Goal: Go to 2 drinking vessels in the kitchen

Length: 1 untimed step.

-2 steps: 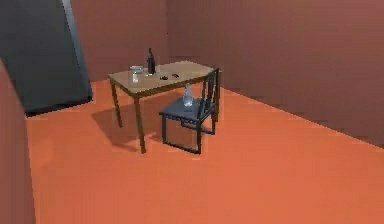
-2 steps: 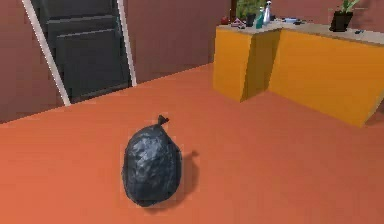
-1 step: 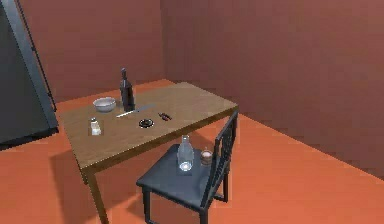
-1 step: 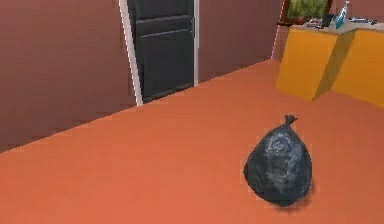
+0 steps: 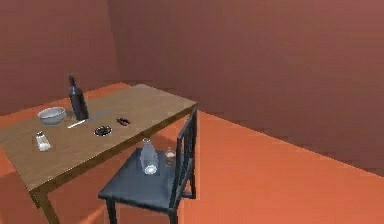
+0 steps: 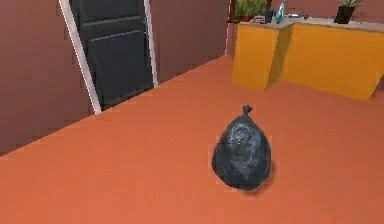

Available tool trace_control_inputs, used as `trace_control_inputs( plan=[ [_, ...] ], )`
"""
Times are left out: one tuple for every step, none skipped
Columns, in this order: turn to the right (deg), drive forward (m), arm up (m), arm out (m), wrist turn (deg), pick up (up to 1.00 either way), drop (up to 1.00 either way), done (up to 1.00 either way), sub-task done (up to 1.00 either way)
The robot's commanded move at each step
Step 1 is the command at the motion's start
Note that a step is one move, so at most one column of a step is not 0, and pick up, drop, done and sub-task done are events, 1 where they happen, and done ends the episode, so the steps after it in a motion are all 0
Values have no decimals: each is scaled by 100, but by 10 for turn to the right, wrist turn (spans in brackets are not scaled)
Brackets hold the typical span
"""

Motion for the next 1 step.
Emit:
trace_control_inputs(
  plan=[
    [0, 20, 0, 0, 0, 0, 0, 0, 0]
  ],
)
